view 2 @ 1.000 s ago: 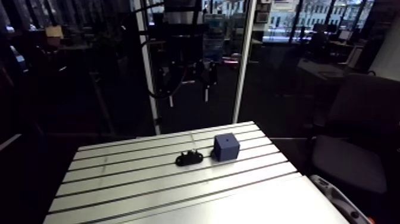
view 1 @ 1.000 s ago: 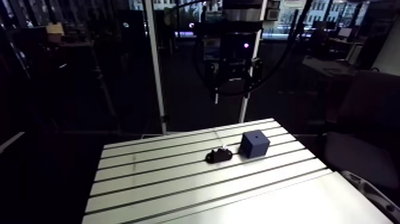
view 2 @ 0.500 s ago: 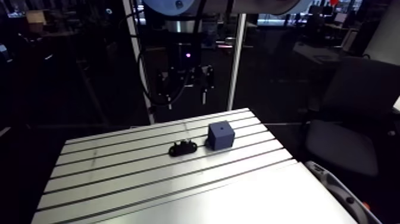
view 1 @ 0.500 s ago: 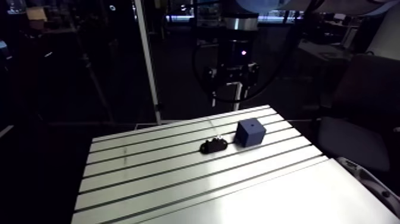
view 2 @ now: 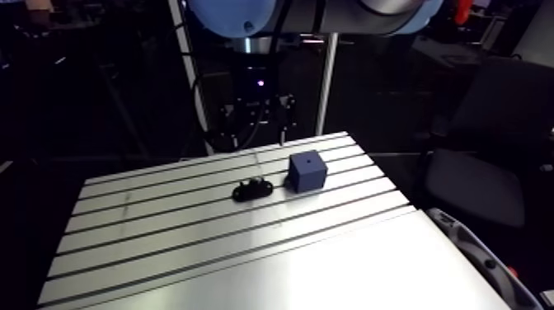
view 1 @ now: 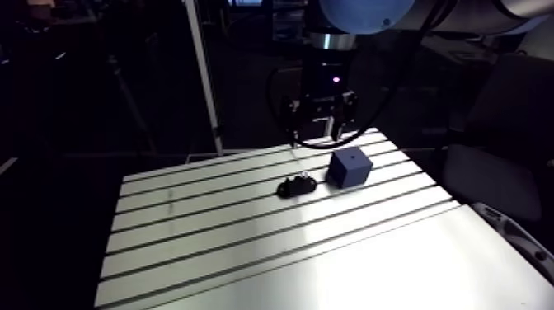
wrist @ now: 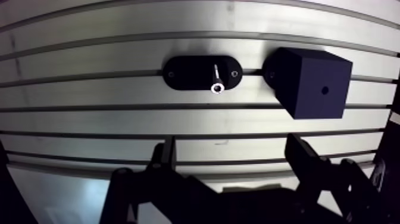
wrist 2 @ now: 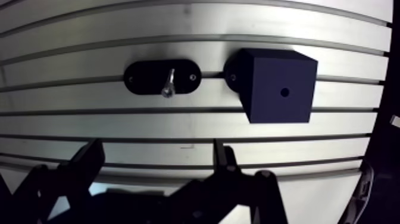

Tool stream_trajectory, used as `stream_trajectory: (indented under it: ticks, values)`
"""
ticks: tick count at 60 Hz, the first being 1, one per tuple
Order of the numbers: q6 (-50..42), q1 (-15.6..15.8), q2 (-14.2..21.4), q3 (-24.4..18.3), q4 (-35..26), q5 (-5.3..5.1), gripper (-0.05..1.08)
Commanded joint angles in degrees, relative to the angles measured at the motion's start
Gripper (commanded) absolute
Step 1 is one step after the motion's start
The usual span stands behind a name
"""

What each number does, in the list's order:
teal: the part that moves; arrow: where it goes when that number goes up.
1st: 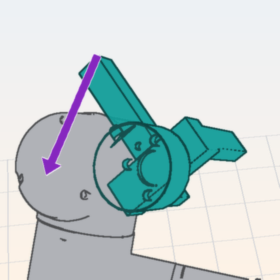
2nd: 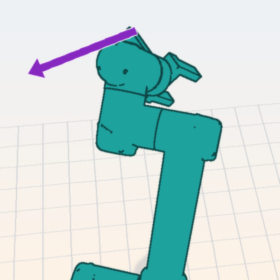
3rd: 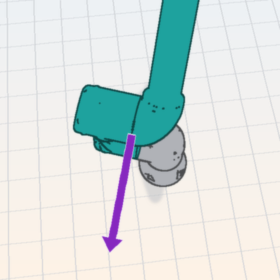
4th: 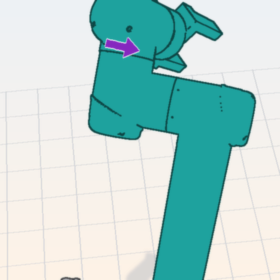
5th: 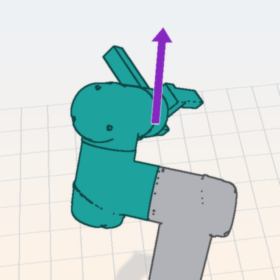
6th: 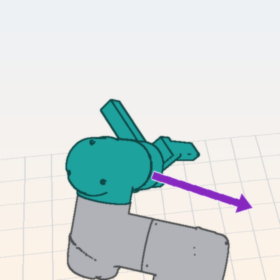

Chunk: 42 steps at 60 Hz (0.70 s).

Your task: Pick up the M10 bolt and insert it into the hole until fully seated.

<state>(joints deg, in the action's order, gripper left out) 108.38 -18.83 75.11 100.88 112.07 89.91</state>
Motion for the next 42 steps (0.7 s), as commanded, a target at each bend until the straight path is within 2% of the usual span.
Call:
stream_trajectory:
  ticks: [1,42]
  values:
    - [-0.1,0.0,-1.3,1.3,2.8,0.04,0.01]
    - [-0.1,0.4,-3.3,3.7,9.9,-0.47,0.01]
